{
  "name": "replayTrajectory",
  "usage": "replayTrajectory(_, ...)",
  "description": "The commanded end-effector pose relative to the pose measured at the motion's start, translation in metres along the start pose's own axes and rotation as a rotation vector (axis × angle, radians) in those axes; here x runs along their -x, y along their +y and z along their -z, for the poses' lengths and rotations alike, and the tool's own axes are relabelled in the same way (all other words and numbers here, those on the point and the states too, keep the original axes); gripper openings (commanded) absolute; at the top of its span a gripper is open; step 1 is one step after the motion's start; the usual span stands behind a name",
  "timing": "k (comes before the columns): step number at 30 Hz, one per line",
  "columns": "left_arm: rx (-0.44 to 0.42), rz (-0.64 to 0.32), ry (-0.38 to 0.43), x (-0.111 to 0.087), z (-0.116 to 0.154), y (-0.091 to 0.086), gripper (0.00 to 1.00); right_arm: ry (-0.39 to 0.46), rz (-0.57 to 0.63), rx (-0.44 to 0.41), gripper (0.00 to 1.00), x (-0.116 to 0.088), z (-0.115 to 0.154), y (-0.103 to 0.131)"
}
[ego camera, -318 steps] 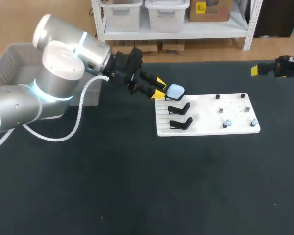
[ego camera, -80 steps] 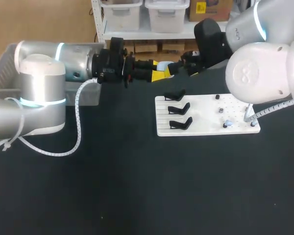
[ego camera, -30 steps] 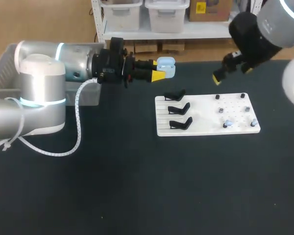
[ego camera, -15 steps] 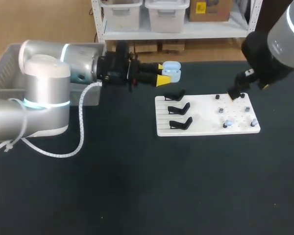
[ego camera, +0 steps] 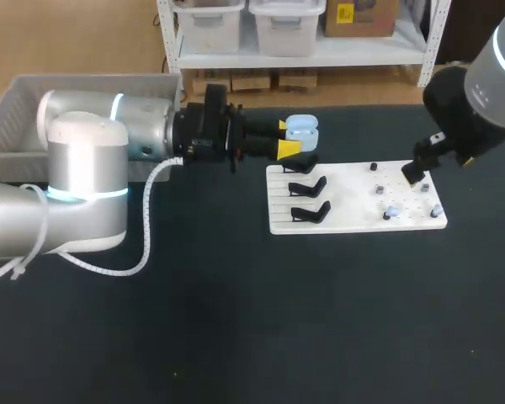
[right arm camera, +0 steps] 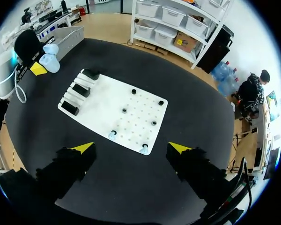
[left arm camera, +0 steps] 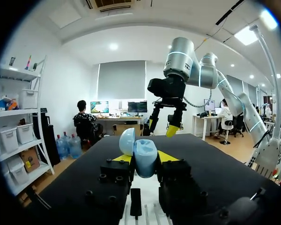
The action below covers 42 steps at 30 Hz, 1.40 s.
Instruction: Pick up each earbud case from the left stands, insert the matching earbuds, close the lid, and place the case in the box.
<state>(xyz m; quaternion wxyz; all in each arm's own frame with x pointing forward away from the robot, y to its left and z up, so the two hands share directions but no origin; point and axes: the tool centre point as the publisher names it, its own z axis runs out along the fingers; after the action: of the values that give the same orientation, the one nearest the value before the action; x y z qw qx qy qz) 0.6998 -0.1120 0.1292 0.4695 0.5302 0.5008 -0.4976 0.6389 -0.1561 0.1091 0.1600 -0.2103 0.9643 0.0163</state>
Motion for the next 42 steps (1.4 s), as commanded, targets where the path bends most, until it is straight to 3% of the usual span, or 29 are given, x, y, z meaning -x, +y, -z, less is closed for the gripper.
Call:
replayTrajectory(1,0.030,0.002,-0.002,0.001,0.001,-0.007,0.00,0.017,0.000,0.022,1.00,-0.006,-0.001,-0.003)
replayTrajectory(13,0.030,0.023,-0.001,-0.002,0.000,-0.012,0.00,0.096,0.046,0.038,1.00,-0.030,-0.020,-0.006)
replayTrajectory(31,0.030,0.023,-0.001,-0.002,0.000,-0.012,0.00,0.143,0.107,0.031,1.00,-0.033,-0.056,-0.013)
replayTrajectory(37,0.030,0.023,-0.001,-0.002,0.000,-0.012,0.00,0.152,0.112,0.028,0.90,-0.032,-0.062,-0.011)
replayTrajectory(42,0.030,0.023,-0.001,-0.002,0.000,-0.012,0.00,0.152,0.104,0.006,0.75,-0.032,-0.065,-0.013)
